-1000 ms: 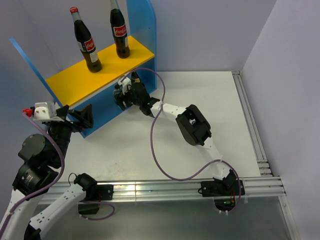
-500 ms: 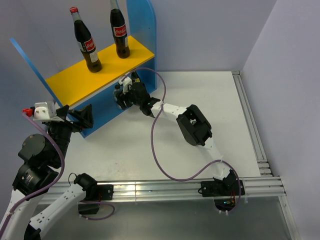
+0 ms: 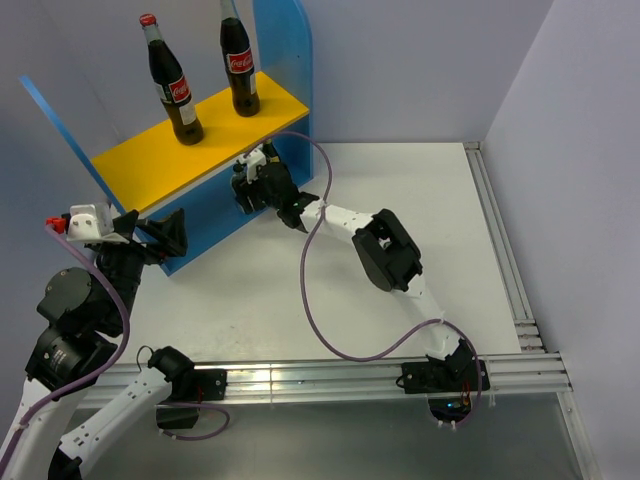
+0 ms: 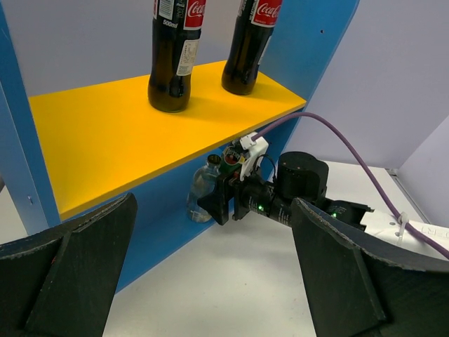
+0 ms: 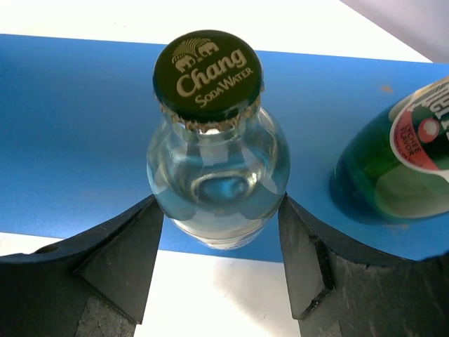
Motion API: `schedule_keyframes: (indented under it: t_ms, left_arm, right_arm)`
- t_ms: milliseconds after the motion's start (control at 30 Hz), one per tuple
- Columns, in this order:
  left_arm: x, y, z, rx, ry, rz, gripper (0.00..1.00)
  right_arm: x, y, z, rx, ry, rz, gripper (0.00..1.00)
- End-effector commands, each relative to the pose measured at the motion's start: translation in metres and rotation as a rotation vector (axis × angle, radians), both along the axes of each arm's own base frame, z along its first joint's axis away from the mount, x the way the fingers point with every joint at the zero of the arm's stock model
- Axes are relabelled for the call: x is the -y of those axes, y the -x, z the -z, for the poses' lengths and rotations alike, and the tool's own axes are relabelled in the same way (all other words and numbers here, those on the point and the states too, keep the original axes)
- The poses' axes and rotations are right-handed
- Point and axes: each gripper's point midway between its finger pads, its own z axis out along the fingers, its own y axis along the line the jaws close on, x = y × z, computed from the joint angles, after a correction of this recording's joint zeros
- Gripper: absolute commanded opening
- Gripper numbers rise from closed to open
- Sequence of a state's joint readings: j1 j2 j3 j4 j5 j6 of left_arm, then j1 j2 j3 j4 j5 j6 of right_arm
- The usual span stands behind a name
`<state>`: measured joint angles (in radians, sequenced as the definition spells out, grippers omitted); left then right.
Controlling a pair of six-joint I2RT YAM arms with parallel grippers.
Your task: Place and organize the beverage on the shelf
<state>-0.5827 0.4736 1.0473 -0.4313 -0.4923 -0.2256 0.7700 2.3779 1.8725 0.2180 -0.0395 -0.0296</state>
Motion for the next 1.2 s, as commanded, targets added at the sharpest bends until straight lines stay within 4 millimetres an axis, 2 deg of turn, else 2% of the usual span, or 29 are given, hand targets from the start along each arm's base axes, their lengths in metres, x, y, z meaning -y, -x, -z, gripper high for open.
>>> schedule_keyframes:
  t_ms: [0,200,400,500,600,700,900,967,1100,1167]
  left_arm:
    - [0.0,0.001,-0.004,0.022,0.003,0.006,0.98]
    - [0.001,0.001,-0.003,0.02,0.002,0.01,0.98]
    - [0.002,-0.001,-0.001,0.015,-0.002,0.008,0.98]
    - [0.003,-0.002,-0.001,0.011,-0.003,0.01,0.98]
    - [0.004,-0.003,0.0,0.007,-0.006,0.01,0.98]
    - [0.005,-0.005,0.002,0.002,-0.008,0.01,0.98]
    - [0.011,-0.014,0.012,-0.025,-0.017,0.008,0.99]
    - [0.014,-0.019,0.021,-0.045,-0.023,0.008,0.99]
    - [0.02,-0.029,0.034,-0.086,-0.029,0.005,0.99]
    - [0.028,-0.033,0.039,-0.111,-0.04,0.028,1.0]
  right_arm:
    - [-0.016,-0.018,-0.072,0.14,-0.134,0.018,0.56]
    - [-0.024,-0.015,-0.072,0.135,-0.122,-0.029,0.6]
    - [-0.018,-0.008,-0.072,0.14,-0.136,-0.032,0.78]
    - [-0.015,-0.003,-0.071,0.141,-0.135,-0.032,0.94]
    - [-0.009,0.002,-0.072,0.141,-0.142,-0.028,1.0]
    - [-0.003,0.006,-0.074,0.145,-0.151,-0.015,1.0]
    - [0.019,0.022,-0.093,0.16,-0.169,0.012,1.0]
    - [0.028,0.026,-0.109,0.167,-0.175,0.034,1.0]
    - [0.062,0.042,-0.135,0.179,-0.183,0.115,1.0]
    - [0.08,0.047,-0.141,0.175,-0.164,0.172,1.0]
